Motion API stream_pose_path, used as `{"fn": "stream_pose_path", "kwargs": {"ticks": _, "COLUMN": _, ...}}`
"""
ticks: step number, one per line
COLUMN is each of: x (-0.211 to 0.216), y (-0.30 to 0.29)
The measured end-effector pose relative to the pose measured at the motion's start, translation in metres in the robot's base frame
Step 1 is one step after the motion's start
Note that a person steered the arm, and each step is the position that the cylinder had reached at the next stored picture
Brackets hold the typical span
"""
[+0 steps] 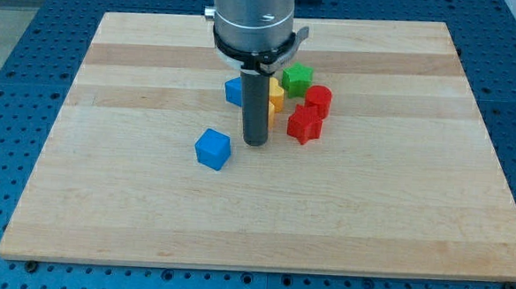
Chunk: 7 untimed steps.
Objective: Slightly move the yellow blocks upwards
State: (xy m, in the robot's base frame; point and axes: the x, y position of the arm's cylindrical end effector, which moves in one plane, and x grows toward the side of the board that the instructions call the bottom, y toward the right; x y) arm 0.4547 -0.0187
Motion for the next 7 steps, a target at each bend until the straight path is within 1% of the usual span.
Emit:
{"fn": "stream_pose_path", "kwargs": {"ticks": 4, "x": 0.000, "y": 0.005}}
{"fn": "stream_pose_path", "kwargs": {"ticks": 7, "x": -0.012, "y": 0.017}}
